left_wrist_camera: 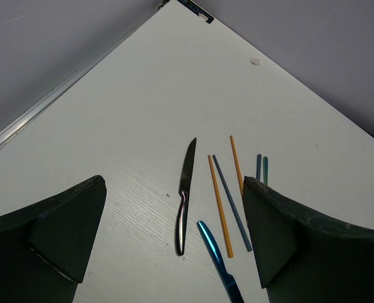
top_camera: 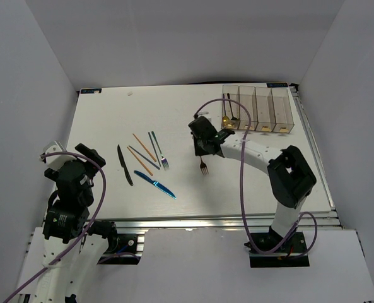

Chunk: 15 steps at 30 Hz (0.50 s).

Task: Sort the eating utensils into containers

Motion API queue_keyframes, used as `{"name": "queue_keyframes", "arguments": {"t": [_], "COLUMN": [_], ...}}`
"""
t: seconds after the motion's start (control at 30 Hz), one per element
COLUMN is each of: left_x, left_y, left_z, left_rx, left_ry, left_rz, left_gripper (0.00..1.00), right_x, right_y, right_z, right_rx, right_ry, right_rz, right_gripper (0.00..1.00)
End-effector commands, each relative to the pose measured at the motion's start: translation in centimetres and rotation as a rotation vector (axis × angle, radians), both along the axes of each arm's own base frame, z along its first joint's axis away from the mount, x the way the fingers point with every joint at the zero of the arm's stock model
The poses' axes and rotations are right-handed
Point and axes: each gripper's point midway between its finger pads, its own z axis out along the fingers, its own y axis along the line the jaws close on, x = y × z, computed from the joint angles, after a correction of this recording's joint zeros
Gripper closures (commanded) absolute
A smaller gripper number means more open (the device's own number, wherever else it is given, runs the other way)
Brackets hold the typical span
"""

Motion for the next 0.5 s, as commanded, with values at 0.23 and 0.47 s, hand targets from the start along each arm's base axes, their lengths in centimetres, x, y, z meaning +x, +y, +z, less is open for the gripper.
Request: {"name": "queue_keyframes", "arguments": {"t": [0.23,0.47], "left_x": [0.5,0.9], "left_y": [-0.4,-0.7], "left_z": [-0.1,-0.4], "left_rx": [0.008,0.012], "left_ry": [0.0,0.023], "left_rz": [-0.03,-0.042], "left_gripper": [0.02,0.02], "right_x": [13.3,22.1], "right_y": [-12.3,-17.2], "right_z": [9.8,10.0], "right_rx": [0.042,0.069], "right_ry": [-0.189,-0.203], "right_rz": [-0.153,-0.181], "right_gripper": [1.0,1.0]}}
